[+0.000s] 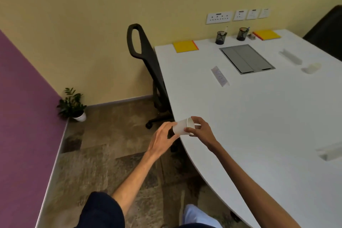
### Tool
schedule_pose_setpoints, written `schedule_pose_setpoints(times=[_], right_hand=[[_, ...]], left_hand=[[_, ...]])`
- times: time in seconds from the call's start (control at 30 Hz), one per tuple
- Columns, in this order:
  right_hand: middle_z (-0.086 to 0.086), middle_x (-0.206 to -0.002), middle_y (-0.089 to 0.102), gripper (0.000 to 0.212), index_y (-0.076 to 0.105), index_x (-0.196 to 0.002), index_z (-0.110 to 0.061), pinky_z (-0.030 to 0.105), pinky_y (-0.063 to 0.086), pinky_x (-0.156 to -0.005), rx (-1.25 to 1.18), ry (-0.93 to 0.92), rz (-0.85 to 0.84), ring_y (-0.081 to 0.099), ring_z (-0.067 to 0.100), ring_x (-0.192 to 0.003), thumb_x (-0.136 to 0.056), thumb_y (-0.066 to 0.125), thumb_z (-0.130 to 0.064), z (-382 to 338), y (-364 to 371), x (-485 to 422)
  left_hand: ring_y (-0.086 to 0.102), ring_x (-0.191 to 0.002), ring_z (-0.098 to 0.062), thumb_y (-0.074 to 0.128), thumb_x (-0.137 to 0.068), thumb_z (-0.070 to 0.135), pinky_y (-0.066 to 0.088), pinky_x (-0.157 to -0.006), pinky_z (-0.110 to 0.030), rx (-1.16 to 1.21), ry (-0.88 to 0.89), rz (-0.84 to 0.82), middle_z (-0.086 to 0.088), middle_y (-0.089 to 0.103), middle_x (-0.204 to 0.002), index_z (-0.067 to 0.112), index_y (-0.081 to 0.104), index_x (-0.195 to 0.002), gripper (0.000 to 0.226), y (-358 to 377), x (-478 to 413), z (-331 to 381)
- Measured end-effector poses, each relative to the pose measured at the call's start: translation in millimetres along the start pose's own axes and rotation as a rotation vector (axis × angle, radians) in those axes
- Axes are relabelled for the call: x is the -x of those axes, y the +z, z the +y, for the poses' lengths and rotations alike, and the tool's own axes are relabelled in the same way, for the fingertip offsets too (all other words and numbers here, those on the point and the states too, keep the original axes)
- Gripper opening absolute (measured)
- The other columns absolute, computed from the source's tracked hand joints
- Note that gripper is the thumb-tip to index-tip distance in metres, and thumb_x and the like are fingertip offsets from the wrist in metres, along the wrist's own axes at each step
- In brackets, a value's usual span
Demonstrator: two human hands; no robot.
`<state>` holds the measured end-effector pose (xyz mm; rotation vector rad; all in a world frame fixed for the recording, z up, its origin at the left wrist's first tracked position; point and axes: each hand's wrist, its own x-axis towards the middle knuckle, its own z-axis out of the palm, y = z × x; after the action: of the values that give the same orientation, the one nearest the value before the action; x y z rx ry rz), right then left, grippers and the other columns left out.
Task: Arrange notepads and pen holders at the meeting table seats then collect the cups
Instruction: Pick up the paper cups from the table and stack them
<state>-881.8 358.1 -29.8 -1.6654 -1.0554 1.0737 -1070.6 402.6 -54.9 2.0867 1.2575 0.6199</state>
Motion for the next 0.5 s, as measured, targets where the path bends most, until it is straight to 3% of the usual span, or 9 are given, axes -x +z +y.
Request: schedule_pose_setpoints(times=[0.27, 0.5], right_hand=[[0.008, -0.129, 0.058, 0.061, 0.052, -0.132, -0.013, 0.045, 0.06, -0.084, -0.106, 0.1, 0.112, 0.064, 0.026, -0.108, -0.078, 0.08, -0.018, 7.5, -31.6, -83.1], [0.007, -0.126, 0.058, 0.062, 0.052, -0.131, -0.014, 0.04, 0.062, -0.078, -0.161, 0.129, 0.254, 0.064, 0.026, -0.106, -0.076, 0.081, -0.016, 9.2, -70.8, -147.0]], left_hand=[[0.055, -0.118, -0.008, 0.07, -0.089, 0.026, 0.05, -0.099, -0.026, 0.037, 0.069, -0.096, 0.007, 0.056, -0.133, 0.025, 0.054, -0.133, 0.047, 24.7, -107.7, -9.0], [0.056, -0.119, -0.012, 0.069, -0.09, 0.023, 0.05, -0.101, -0.031, -0.008, 0.187, -0.196, 0.004, 0.057, -0.133, 0.021, 0.056, -0.135, 0.047, 49.4, -208.1, 7.1]])
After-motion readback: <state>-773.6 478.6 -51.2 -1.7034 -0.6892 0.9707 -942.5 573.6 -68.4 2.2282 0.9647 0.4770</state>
